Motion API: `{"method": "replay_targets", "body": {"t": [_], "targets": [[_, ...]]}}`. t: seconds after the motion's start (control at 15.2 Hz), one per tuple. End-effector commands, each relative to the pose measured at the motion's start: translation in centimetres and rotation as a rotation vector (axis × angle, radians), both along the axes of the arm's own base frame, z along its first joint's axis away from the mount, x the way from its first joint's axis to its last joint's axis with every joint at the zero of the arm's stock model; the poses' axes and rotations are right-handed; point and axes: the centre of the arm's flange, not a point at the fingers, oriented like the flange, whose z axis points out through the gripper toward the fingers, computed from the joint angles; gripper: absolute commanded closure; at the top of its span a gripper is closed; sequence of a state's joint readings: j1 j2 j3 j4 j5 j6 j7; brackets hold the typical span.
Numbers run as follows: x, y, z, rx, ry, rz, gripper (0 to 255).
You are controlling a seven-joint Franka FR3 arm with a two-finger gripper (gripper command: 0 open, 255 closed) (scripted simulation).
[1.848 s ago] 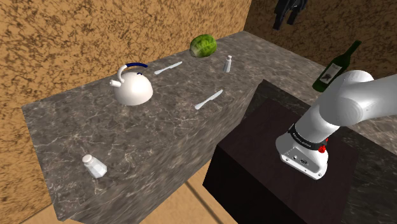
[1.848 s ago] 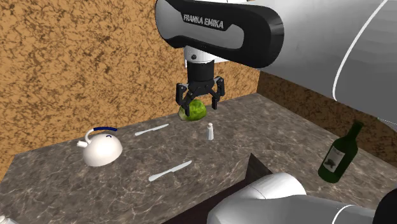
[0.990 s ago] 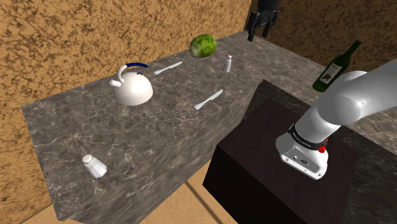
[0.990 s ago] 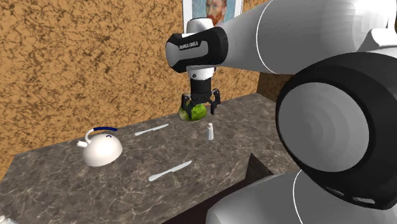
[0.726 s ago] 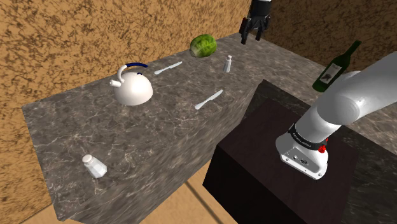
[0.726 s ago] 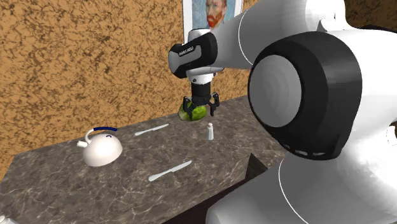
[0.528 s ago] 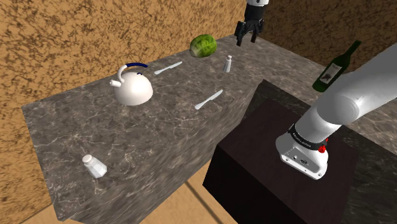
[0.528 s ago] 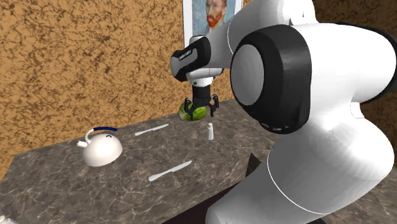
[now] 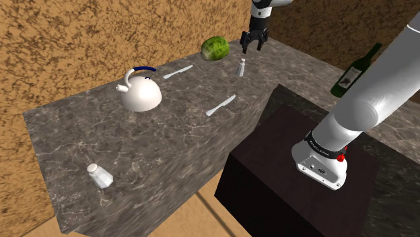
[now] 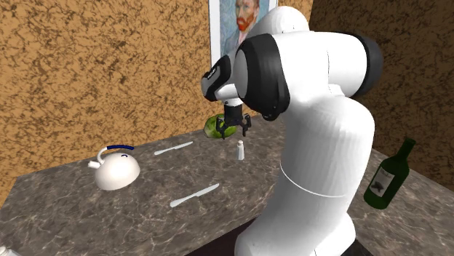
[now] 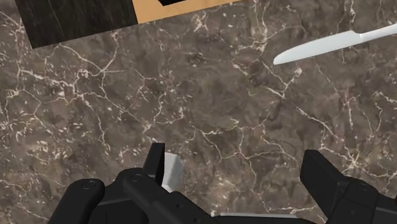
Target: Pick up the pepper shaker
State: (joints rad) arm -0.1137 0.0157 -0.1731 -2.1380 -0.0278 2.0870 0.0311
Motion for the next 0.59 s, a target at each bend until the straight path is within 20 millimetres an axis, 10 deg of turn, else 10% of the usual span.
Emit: {"method": "replay_targets", "body": {"t": [0.0,0.53], "targets": [[1.8,-1.8,-1.8,-0.002,0.003,-0.017,0],[7.8,-7.6,-8.6,-0.005,0.016,-0.086,0]]}}
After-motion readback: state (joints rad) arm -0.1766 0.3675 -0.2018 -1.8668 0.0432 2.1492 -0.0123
